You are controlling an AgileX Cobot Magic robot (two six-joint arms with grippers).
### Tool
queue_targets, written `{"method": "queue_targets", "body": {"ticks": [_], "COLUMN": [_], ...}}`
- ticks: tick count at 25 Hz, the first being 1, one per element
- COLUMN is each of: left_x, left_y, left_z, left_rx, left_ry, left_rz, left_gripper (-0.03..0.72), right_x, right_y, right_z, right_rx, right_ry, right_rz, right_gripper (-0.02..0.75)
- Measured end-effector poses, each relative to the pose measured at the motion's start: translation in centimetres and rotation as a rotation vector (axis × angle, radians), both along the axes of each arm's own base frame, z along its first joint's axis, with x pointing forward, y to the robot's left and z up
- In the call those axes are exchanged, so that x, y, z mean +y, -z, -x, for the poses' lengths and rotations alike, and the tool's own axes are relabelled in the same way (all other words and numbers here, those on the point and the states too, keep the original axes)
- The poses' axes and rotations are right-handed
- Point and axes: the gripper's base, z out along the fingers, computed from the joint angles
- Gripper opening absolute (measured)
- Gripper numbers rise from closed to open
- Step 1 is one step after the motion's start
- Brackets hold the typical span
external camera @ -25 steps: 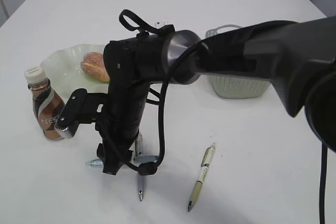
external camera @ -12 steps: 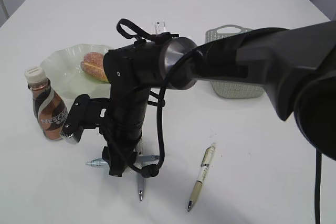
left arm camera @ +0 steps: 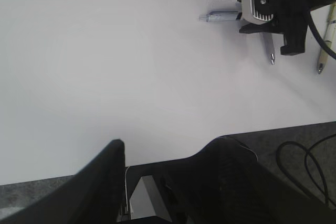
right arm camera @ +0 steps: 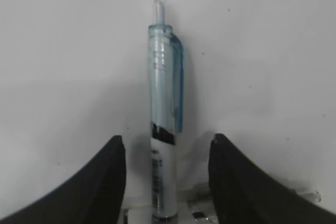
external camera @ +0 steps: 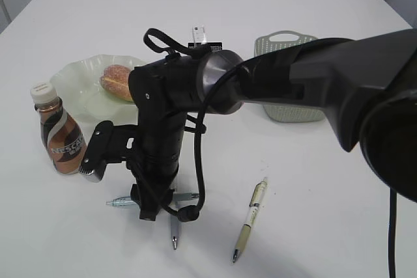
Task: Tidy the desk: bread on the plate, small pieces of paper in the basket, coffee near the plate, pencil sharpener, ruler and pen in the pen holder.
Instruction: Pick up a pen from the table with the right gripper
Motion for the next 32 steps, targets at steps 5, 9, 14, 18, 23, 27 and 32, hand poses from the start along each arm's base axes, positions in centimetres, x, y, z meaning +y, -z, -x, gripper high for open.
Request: {"method": "queue_targets", "body": {"ticks": [5, 9, 14, 18, 23, 27, 32], "left_x": [0.0, 0.0, 0.0, 0.0, 0.0, 0.0, 0.0], "left_y": [0.0, 0.0, 0.0, 0.0, 0.0, 0.0, 0.0], "left_z": [0.0, 0.0, 0.0, 0.0, 0.0, 0.0, 0.0], "left_rx": [0.000, 0.000, 0.001, 0.001, 0.001, 0.001, 0.001], "left_ry": [0.000, 0.002, 0.004, 0.005, 0.005, 0.005, 0.005], "left_rz": [0.000, -0.001, -0.002, -0.003, -0.003, -0.003, -0.003], "left_gripper": [0.424, 0.424, 0.424, 0.424, 0.424, 0.424, 0.424], "right_x": [-0.1, -0.1, -0.1, -0.2, -0.4, -0.3, 0.2], "right_y": [0.0, 0.4, 0.7, 0.7, 0.6, 0.2, -1.5], "right_z": [0.0, 0.0, 0.0, -0.1, -0.2, -0.4, -1.0], "right_rx": [-0.002, 0.006, 0.015, 0.006, -0.009, -0.009, 0.021], "right_ry": [-0.005, -0.007, -0.010, -0.017, -0.029, -0.011, 0.115], "right_rz": [0.011, 0.020, 0.028, 0.040, 0.062, 0.071, 0.071], "right_gripper": [0.311, 0.254, 0.242, 0.239, 0.086, 0.070, 0.070]}}
